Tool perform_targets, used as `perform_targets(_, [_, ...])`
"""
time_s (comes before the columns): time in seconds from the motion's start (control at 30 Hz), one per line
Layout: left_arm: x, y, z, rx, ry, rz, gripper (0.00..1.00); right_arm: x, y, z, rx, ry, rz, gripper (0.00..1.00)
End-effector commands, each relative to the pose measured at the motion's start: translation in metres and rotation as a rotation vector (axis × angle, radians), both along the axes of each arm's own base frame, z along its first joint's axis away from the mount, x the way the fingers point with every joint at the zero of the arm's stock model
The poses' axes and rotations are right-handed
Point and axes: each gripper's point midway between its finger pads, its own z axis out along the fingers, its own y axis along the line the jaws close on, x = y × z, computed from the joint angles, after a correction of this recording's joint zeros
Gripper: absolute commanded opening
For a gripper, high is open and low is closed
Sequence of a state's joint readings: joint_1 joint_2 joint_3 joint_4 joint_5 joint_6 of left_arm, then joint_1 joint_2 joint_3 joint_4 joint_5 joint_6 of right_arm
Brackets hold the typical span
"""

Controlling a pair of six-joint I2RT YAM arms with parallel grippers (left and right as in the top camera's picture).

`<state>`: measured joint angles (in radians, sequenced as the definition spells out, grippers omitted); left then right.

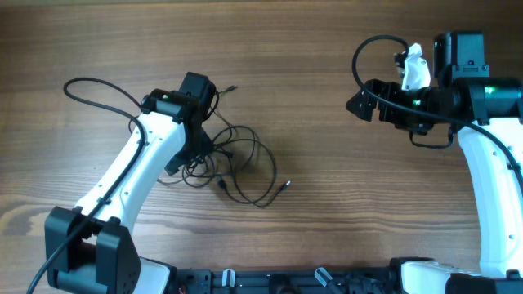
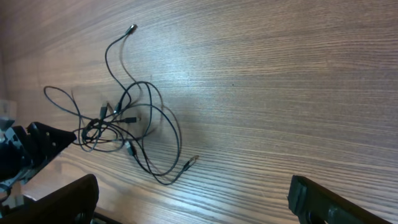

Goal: Untangle cables
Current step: 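Lower the left gripper onto the cable pile at left center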

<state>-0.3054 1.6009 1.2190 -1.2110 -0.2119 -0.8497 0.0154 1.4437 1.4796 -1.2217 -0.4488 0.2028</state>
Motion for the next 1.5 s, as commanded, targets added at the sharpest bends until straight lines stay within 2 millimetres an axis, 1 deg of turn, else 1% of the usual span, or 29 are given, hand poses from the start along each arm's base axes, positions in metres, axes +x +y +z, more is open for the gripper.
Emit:
perform_targets(0.0, [0.005, 0.003, -0.003, 0.01, -0.012, -0.019, 0.63, 0.001, 0.004, -0.001, 0.005, -0.004, 0.026, 1.0])
perform_targets(0.1, [0.009, 0.002, -0.003, 0.005, -0.029, -0.027, 0.62, 0.0, 0.005, -0.001, 0.006, -0.003, 0.03, 1.0])
perform_targets(0.23, [0.011, 0.001, -0.003, 0.003, -0.035, -0.027, 0.56, 0.0, 0.005, -0.001, 0.006, -0.003, 0.03, 1.0])
perform_targets(0.5, [0.002, 0.004, -0.005, 0.015, 0.008, -0.042, 0.55, 0.0, 0.005, -0.001, 0.006, -0.003, 0.03, 1.0])
perform_targets(0.73, [0.003, 0.004, -0.009, 0.019, 0.023, -0.053, 0.53, 0.0, 0.006, -0.001, 0.006, -0.003, 0.03, 1.0])
perform_targets(0.97, [0.004, 0.003, -0.021, 0.029, 0.061, -0.053, 0.54, 0.0, 0.006, -0.001, 0.006, -0.005, 0.03, 1.0])
perform_targets(1.07, [0.007, 0.002, -0.026, 0.029, 0.059, -0.053, 0.48, 0.0, 0.006, -0.001, 0.006, -0.004, 0.03, 1.0])
perform_targets(1.17, [0.008, 0.002, -0.026, 0.028, 0.056, -0.053, 0.38, 0.0, 0.006, -0.001, 0.006, -0.003, 0.03, 1.0])
perform_targets(1.23, [0.007, 0.002, -0.026, 0.028, 0.057, -0.053, 0.38, 0.0, 0.006, -0.001, 0.006, -0.004, 0.03, 1.0])
perform_targets(1.47, [0.004, -0.008, -0.028, -0.033, 0.082, -0.081, 0.37, 0.0, 0.006, -0.001, 0.006, -0.004, 0.03, 1.0])
